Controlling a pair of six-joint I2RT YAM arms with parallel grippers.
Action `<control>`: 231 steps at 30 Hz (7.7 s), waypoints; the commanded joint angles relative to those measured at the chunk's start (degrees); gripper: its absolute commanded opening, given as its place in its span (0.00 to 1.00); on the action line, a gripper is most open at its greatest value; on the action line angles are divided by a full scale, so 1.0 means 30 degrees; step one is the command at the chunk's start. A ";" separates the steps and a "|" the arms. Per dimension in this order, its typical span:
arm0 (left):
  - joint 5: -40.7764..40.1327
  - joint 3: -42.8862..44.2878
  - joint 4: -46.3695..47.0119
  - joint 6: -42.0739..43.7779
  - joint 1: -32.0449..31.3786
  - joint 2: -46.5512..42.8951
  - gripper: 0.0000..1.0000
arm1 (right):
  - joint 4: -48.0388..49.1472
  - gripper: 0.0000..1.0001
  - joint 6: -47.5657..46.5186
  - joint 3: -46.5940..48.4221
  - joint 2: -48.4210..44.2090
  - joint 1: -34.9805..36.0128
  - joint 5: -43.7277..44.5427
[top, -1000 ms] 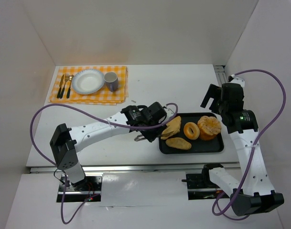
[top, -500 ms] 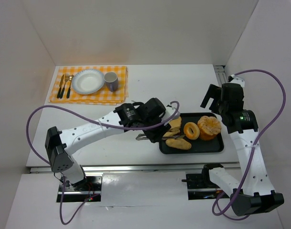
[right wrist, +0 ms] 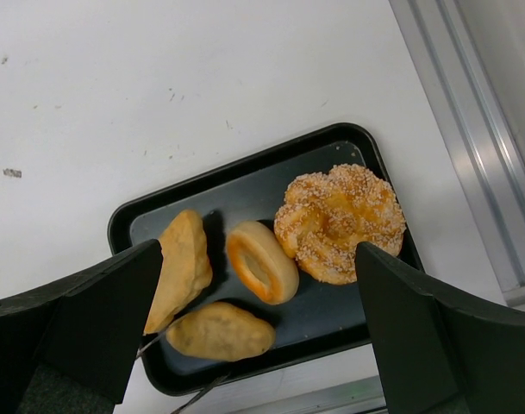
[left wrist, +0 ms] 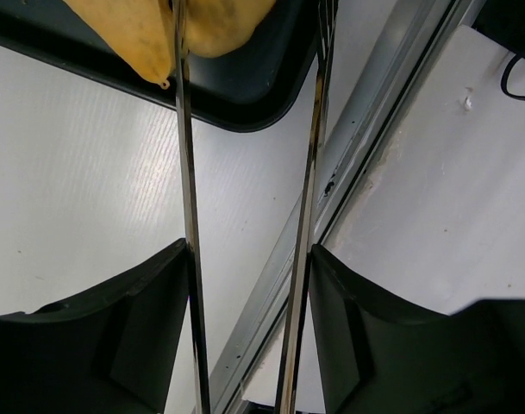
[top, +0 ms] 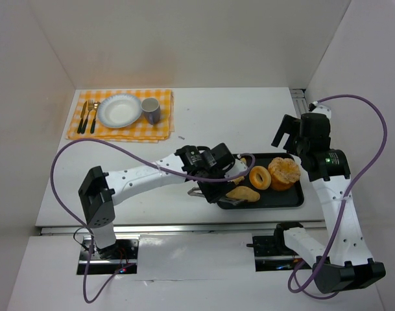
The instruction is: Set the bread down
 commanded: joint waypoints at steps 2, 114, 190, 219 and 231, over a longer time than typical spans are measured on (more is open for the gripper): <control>-0.0389 0.0831 0.0315 0.0413 -0.0259 0.0365 0.67 | -0.0303 1.00 -0.0256 -0.0013 -0.0119 -0.0047 -0.0235; -0.1474 -0.3243 0.5621 -0.5036 0.1909 -0.2480 0.72 | -0.0069 1.00 -0.0109 0.0836 0.1023 -0.0047 -0.0763; 0.1396 0.2267 0.7703 -0.9020 2.3823 0.2707 0.65 | -0.0245 1.00 -0.0461 0.1012 0.1932 -0.0047 0.0145; 0.1454 0.3204 0.6763 -0.7087 2.1684 -0.3532 0.67 | -0.0040 1.00 -0.0637 0.0661 0.1756 -0.0047 -0.0030; -0.0036 0.0986 0.6587 -0.7261 2.1333 -0.4411 0.66 | -0.0040 1.00 -0.0637 0.0661 0.1756 -0.0047 -0.0204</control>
